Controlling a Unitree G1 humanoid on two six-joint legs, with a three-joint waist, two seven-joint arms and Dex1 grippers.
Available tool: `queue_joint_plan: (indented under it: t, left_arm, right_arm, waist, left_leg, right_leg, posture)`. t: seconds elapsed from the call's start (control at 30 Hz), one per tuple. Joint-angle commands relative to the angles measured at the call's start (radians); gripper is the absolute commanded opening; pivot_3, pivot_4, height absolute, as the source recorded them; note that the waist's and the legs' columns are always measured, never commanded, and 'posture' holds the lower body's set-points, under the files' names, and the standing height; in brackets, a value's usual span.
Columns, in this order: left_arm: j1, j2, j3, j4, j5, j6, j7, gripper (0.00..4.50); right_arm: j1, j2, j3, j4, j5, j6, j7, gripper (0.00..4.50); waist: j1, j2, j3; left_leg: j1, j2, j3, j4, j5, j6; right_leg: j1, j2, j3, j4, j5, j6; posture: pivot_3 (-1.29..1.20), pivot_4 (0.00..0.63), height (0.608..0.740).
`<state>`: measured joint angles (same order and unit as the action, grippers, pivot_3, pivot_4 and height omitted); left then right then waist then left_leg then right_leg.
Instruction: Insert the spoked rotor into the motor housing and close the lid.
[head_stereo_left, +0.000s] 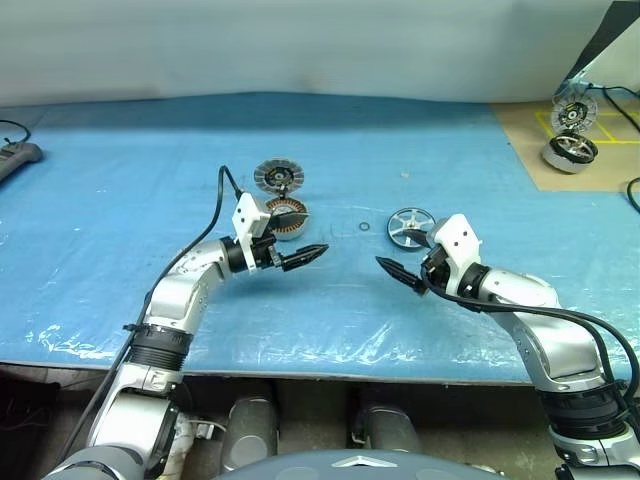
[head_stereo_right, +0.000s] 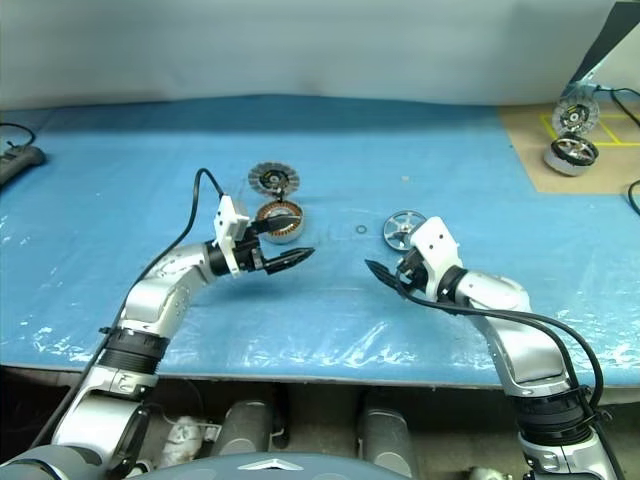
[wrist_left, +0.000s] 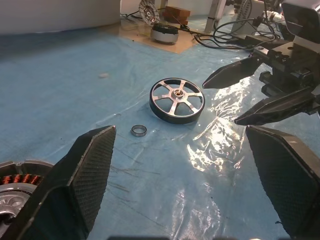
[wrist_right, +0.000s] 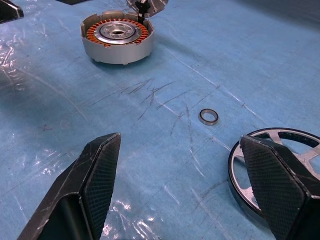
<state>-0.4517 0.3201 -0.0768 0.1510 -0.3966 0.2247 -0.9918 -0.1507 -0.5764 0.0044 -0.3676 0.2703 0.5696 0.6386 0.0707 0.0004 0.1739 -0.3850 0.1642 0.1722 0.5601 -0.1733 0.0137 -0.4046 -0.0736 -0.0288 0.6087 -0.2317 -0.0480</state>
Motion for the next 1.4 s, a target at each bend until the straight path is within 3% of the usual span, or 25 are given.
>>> queue_joint_plan:
  t: [0.03,0.43,0.63,0.77,1.0,1.4]
  left_arm:
    - [-0.017,0.0,0.009,-0.007,-0.003,-0.023,-0.01,4.5]
    - [-0.022,0.001,0.012,-0.006,0.009,-0.038,0.0,4.5]
    - [-0.07,0.076,-0.014,0.027,0.135,-0.14,0.012,4.5]
    - [-0.171,0.152,-0.006,0.16,0.204,-0.228,-0.002,4.5]
    - [-0.348,0.189,-0.065,0.385,0.279,-0.367,-0.138,4.5]
    - [-0.627,0.16,-0.158,0.822,0.427,-0.539,-0.3,4.5]
  right_arm:
    - [-0.012,0.0,-0.005,-0.029,0.006,-0.014,0.0,4.1]
    - [-0.031,0.006,-0.002,-0.014,0.002,-0.02,-0.008,4.1]
    - [-0.04,0.01,0.004,-0.005,0.0,-0.019,-0.01,4.1]
    - [-0.04,0.015,0.01,0.0,-0.002,-0.02,-0.01,4.1]
    - [-0.055,0.033,0.031,0.028,-0.023,-0.037,-0.013,4.1]
    - [-0.012,0.053,0.024,0.013,-0.039,-0.048,-0.049,4.1]
  waist:
    - [0.0,0.0,0.0]
    - [0.0,0.0,0.0]
    - [-0.001,0.0,0.0]
    - [0.0,0.0,0.0]
    - [0.004,0.0,0.0]
    - [0.012,-0.001,0.001]
  left_leg:
    - [0.0,0.0,0.0,0.0,0.0,0.0]
    - [0.0,0.0,0.0,0.0,0.0,0.0]
    - [0.0,0.0,0.0,0.0,0.0,0.0]
    - [0.0,0.0,0.0,0.0,0.0,0.0]
    - [-0.001,0.0,0.0,0.0,0.001,-0.001]
    - [-0.001,0.0,0.0,0.0,0.001,-0.002]
  right_leg:
    - [0.0,0.0,0.0,0.0,0.0,0.0]
    - [0.0,0.0,0.0,0.0,0.0,0.0]
    - [0.0,0.0,0.0,0.0,0.0,0.0]
    - [0.0,0.0,0.0,0.0,0.0,0.0]
    - [0.0,0.0,0.0,0.0,0.0,0.0]
    - [-0.001,0.0,0.0,0.0,0.0,0.0]
  posture:
    - [0.0,0.15,0.74]
    - [0.0,0.15,0.74]
    - [0.0,0.15,0.74]
    - [0.0,0.15,0.74]
    - [0.0,0.15,0.74]
    - [0.0,0.15,0.74]
